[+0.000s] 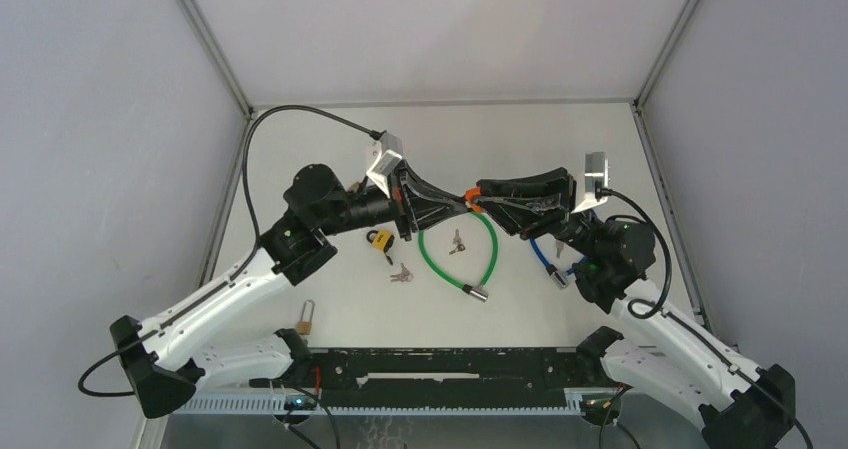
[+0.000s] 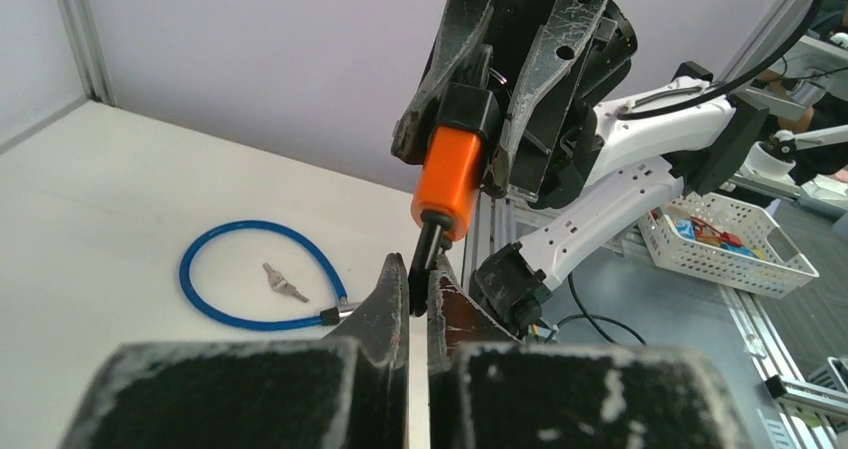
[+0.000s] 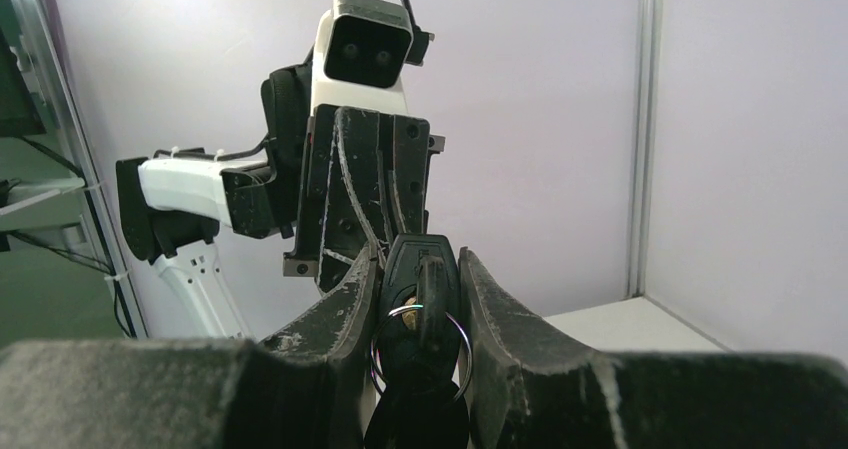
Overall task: Lock with the key
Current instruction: Lock the lock.
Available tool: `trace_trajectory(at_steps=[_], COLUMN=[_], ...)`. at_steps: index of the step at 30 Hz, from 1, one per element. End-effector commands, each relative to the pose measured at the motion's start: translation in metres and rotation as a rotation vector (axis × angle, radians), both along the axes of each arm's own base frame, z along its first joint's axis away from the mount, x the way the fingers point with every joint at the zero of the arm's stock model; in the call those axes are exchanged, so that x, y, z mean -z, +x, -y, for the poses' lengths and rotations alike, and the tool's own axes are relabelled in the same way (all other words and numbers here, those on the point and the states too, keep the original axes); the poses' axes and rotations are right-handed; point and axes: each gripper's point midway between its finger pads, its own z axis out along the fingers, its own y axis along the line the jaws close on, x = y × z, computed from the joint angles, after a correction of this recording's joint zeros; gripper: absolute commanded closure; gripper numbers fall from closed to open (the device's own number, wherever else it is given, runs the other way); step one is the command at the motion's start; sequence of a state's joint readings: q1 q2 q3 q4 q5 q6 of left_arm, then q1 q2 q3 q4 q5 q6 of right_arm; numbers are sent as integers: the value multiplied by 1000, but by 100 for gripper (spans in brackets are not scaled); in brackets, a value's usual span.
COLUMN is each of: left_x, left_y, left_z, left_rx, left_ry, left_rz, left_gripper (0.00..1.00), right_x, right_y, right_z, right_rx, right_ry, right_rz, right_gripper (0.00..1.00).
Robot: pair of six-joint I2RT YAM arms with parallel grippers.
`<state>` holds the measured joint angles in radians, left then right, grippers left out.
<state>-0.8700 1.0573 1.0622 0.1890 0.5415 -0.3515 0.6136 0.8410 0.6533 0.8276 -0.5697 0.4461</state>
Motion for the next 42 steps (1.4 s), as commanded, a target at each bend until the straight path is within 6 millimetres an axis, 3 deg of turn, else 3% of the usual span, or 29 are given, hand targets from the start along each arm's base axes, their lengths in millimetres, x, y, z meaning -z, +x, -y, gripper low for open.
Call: trace_trajectory(at_steps=[1,7,10,14,18,22,27,32,40,42], left_x=[-118,-97,-100,-92,-96,-87,-76,-98,-123,-131], left_y=[-54,-35,-30,-29,-27,-26,-33,-37,-53,-54], left_z=[-21,-27,-30,-29,-31,-30,-18,-8,9,11], left_rx=[167,73,38,51,32,39,75,99,176,186], left_ry=[-258,-112,-98,-57,-62,-7,-11,-94,-203,-203], left_rz=[226,284,317,301,329,311,300,291,281,281], left_gripper=[100,100,100,100,100,100,100,100,100,100], right_x=[99,95,94,85,89,87,78,91,87,94], right_y=[12,10,9,7,9,8,13,22,29,31], right_z=[-29,-22,-21,-21,-21,-21,-28,-33,-37,-37], right_rx=[-91,-68,-69,-68,-61,-64,-81,-75,-72,-69], right_ry=[-226,-234,-231,-229,-244,-240,-203,-216,-173,-175], right_rz=[-243,-221,-215,-193,-198,-187,-168,-187,-180,-197], right_gripper=[100,100,100,100,100,100,100,100,100,100])
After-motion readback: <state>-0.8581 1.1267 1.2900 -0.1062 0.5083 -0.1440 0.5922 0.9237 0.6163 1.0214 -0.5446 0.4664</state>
